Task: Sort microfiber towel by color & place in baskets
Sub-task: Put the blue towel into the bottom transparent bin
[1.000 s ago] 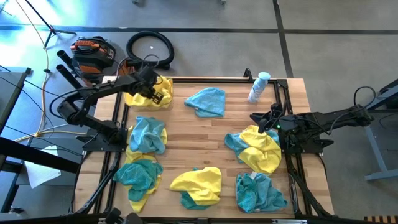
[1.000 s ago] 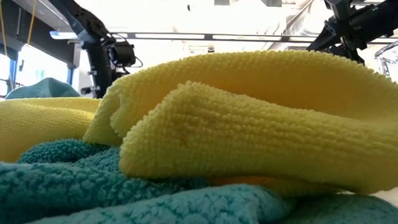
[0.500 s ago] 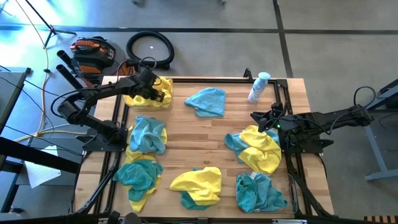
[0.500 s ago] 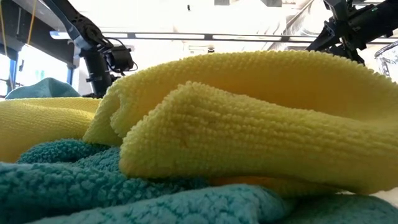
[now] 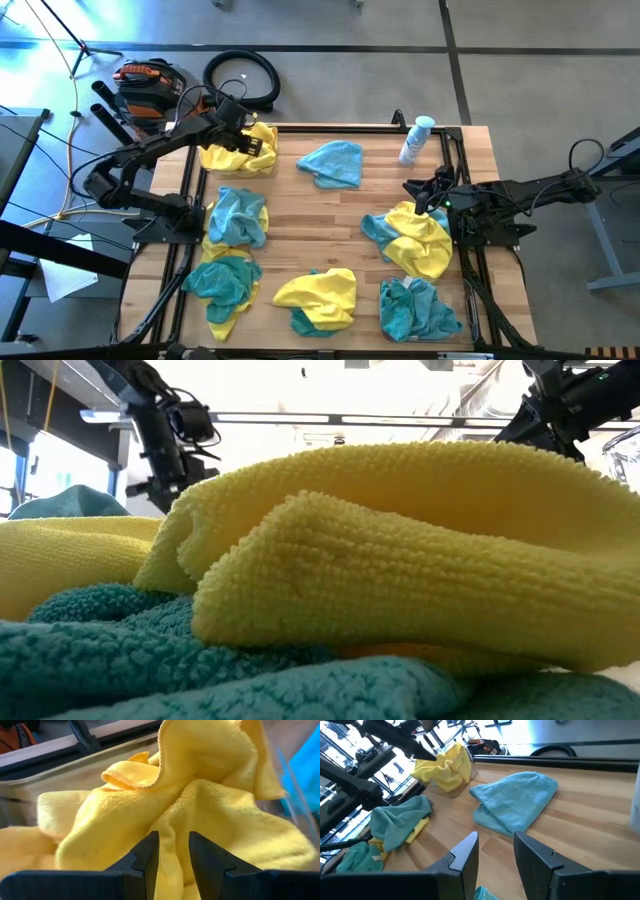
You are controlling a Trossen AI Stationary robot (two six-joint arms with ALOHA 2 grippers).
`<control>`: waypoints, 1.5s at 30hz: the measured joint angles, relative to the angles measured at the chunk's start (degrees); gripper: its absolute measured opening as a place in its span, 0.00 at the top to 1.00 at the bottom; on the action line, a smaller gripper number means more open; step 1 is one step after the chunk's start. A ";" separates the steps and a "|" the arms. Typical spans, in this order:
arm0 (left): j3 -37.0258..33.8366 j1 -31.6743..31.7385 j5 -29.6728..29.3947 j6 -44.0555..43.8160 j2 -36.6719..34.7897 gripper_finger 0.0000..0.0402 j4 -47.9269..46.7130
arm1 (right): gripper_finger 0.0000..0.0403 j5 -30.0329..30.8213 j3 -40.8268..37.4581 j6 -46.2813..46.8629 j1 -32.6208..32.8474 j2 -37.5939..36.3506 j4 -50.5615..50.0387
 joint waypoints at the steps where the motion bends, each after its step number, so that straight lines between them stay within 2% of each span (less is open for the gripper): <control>1: 0.13 -0.06 0.10 -0.36 -0.83 0.76 -0.39 | 0.71 0.31 0.00 -0.16 0.02 0.02 0.04; 6: 0.19 -2.82 0.76 -2.22 -6.18 0.76 -0.99 | 0.71 2.33 0.00 -0.43 0.00 0.04 0.45; 10: 0.19 -8.94 2.14 -1.47 -10.68 0.76 1.03 | 0.71 2.17 0.02 -1.61 0.00 1.81 3.00; 14: 0.06 -19.32 0.49 -5.24 -12.81 0.76 2.00 | 0.71 -2.06 0.02 -11.08 0.00 6.50 6.44; 19: -2.86 -34.84 -9.19 -12.74 -11.97 0.76 6.25 | 0.71 -3.59 0.02 -23.74 -1.78 14.17 16.28; 21: -4.57 -39.49 -10.60 -15.93 -11.68 0.76 8.75 | 0.71 -6.37 0.02 -25.89 -4.39 17.06 21.07; 25: -7.04 -46.47 -11.32 -21.04 -11.13 0.76 11.59 | 0.71 -17.94 0.10 -29.08 -10.52 22.91 27.96; 27: -8.02 -49.32 -11.97 -22.24 -11.16 0.76 12.05 | 0.71 -21.67 1.31 -31.37 -12.99 26.04 28.96; 33: -8.82 -54.30 -12.35 -21.56 -11.16 0.76 11.11 | 0.71 -24.57 11.61 -37.52 -18.06 36.63 28.03; 39: -8.82 -55.30 -11.91 -18.88 -11.26 0.76 8.07 | 0.71 -26.85 30.48 -38.22 -22.02 51.72 9.15; 45: -8.82 -55.32 -9.61 -16.01 -14.08 0.76 2.15 | 0.71 -26.97 46.35 -34.78 -24.51 65.55 -3.31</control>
